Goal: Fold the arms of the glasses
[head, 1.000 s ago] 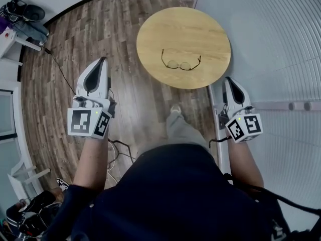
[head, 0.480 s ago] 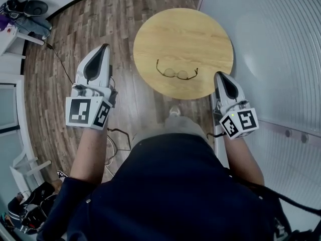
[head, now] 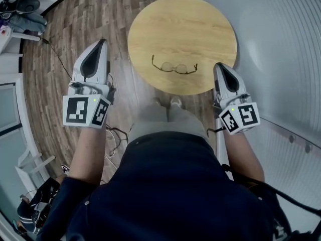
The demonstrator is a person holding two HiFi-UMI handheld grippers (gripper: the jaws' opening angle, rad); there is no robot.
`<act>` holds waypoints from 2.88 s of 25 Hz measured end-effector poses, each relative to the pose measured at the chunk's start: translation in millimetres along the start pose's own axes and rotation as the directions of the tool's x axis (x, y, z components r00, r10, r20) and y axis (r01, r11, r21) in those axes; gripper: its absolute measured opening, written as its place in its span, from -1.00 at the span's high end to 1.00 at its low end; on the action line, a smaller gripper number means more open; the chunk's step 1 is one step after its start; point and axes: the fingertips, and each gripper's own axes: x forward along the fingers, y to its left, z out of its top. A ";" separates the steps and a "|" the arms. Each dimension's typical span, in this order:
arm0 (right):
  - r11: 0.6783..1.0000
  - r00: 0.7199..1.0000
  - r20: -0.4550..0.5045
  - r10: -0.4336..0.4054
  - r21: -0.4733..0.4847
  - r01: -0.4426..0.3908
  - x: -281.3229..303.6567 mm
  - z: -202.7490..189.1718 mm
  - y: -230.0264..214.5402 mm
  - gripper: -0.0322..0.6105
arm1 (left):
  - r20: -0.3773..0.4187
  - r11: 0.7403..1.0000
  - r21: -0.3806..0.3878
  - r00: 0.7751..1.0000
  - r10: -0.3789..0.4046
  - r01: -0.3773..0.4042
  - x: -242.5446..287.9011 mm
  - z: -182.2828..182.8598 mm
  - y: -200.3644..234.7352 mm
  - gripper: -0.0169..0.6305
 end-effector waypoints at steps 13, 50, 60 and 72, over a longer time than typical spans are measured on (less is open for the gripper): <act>0.998 0.991 -0.123 -0.054 0.014 0.056 18.4 -85.9 -14.7 0.84 | -0.100 0.995 -0.001 0.990 -0.101 0.101 41.9 -90.7 -8.7 0.94; 0.995 0.944 -0.318 -0.089 0.015 0.099 62.5 -171.2 -31.8 0.63 | -0.196 0.992 -0.042 0.972 -0.128 0.122 71.1 -154.3 6.2 0.94; 0.995 0.933 -0.353 -0.073 0.040 0.093 63.8 -181.0 -28.0 0.80 | -0.208 0.993 -0.041 0.971 -0.119 0.113 68.6 -158.1 10.7 0.94; 0.997 0.932 -0.359 -0.044 0.046 0.065 64.9 -177.1 -22.1 0.81 | -0.185 0.994 -0.053 0.977 -0.104 0.096 67.4 -149.8 11.1 0.94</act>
